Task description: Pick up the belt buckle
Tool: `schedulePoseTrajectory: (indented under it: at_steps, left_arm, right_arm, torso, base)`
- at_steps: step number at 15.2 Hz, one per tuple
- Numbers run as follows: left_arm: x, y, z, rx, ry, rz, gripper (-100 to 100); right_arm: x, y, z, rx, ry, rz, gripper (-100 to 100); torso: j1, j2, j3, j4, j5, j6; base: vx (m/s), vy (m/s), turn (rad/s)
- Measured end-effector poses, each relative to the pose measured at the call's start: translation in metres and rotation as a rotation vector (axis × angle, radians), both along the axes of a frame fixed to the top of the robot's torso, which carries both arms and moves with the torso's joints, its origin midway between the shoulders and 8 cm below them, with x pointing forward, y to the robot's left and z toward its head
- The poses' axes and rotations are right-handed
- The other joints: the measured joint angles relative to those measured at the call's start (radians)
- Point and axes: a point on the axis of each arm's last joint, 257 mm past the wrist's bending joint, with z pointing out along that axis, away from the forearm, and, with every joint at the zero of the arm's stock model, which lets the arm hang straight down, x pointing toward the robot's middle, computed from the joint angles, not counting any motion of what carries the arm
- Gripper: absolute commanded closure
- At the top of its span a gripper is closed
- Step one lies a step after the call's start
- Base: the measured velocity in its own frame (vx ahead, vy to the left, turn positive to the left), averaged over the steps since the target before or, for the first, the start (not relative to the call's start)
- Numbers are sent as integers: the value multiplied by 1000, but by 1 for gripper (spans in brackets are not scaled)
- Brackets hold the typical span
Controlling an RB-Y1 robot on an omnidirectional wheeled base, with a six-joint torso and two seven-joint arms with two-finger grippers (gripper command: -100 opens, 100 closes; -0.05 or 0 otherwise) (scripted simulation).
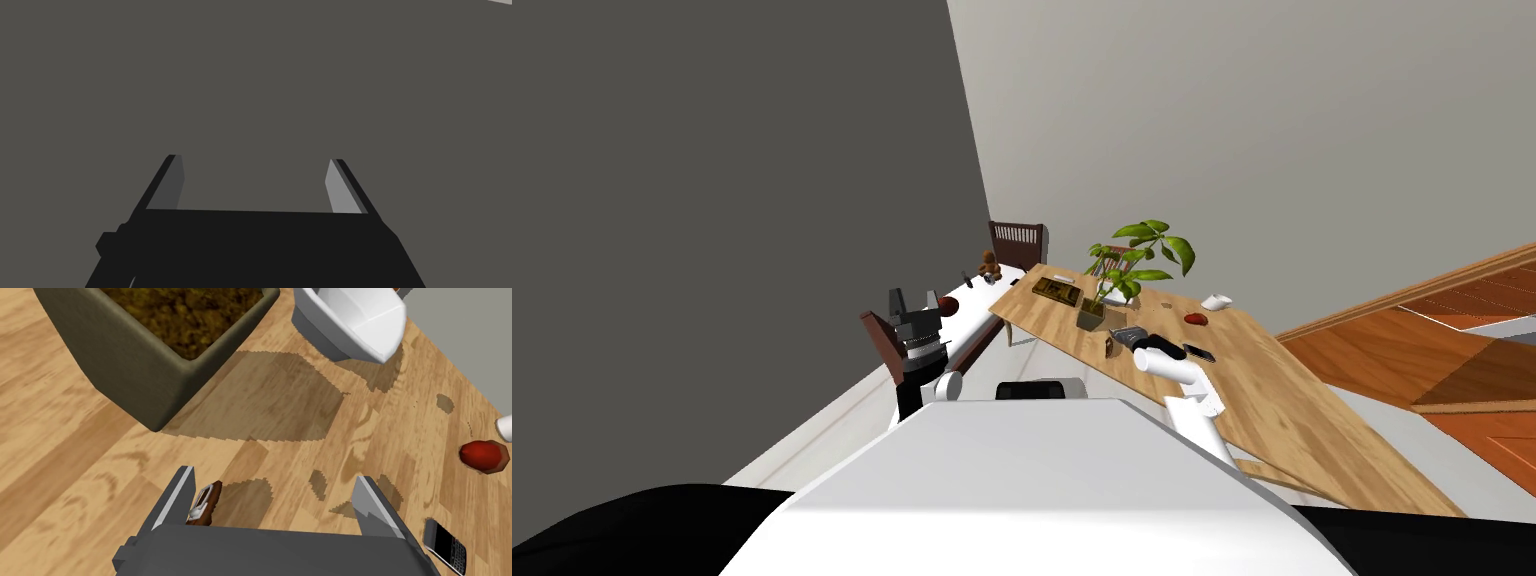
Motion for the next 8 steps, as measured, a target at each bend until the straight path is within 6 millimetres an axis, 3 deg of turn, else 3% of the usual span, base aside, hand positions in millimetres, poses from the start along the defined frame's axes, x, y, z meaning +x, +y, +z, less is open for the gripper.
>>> schedulePoseTrajectory:
  at_steps: [8]
  left_arm:
    - [0, 0, 0, 0, 0, 0, 0]
  right_arm:
    - [-24, -15, -35, 191, 88, -155, -100]
  torso:
    - [0, 0, 0, 0, 0, 0]
  base:
    - [-7, -16, 88]
